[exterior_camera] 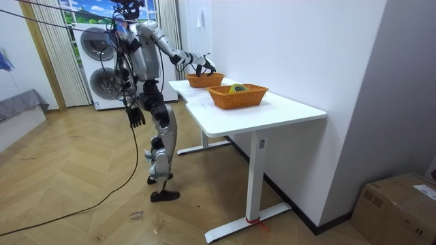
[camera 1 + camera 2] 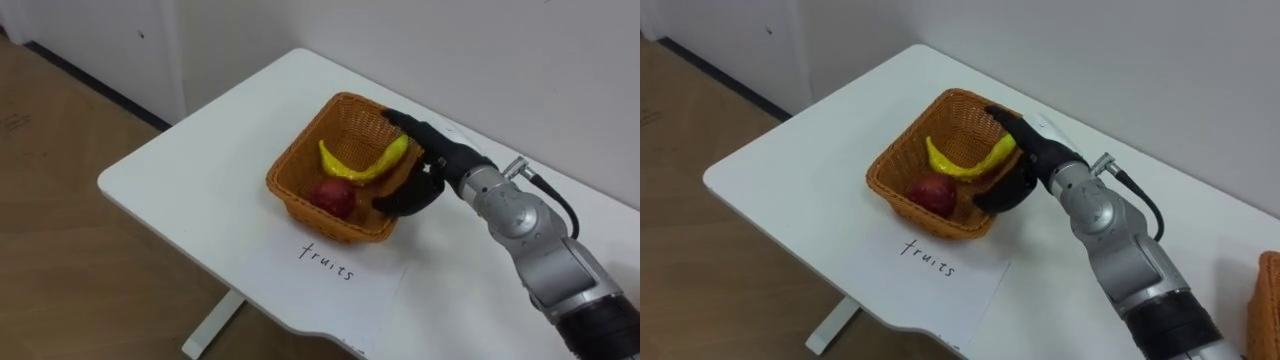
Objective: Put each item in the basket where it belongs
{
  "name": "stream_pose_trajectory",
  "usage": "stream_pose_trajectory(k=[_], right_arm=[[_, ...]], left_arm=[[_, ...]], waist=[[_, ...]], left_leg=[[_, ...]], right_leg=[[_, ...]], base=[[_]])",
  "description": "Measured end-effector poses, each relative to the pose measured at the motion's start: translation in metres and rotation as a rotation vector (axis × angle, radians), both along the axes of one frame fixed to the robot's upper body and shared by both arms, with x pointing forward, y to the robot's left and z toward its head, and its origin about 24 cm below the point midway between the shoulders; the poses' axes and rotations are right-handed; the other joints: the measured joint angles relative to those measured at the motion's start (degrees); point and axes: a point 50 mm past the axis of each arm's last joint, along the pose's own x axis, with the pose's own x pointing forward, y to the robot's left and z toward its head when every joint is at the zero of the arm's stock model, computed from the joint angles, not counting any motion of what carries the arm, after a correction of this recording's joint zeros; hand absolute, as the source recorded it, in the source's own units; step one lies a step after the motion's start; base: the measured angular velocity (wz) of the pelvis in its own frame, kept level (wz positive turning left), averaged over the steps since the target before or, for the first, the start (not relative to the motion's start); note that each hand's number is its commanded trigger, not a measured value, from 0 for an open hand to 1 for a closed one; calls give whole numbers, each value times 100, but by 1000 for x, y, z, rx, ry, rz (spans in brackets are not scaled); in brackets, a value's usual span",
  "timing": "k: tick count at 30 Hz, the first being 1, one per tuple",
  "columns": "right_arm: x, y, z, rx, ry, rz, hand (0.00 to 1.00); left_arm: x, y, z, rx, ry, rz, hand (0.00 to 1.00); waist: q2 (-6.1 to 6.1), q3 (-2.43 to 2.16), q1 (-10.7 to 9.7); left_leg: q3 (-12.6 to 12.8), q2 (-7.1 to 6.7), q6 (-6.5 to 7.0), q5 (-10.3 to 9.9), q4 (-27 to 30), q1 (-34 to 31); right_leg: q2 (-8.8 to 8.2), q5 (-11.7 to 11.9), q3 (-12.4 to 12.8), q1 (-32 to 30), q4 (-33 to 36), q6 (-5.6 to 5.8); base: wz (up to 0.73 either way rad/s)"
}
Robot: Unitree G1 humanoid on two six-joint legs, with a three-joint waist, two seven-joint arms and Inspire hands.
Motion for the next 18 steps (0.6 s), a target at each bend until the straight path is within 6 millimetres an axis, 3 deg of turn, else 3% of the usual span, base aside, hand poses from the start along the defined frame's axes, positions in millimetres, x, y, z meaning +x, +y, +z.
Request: stream_pose_trajectory(k=[18], right_arm=[[1, 1, 4, 80, -18, 1, 0]], left_arm=[[14, -2, 0, -23, -38, -18, 0]], waist=[[48, -6, -204]], left_leg=[[68, 7, 0, 1, -9, -1]], right_leg=[[-2, 0, 13, -7, -1, 0]], base=[[-1]])
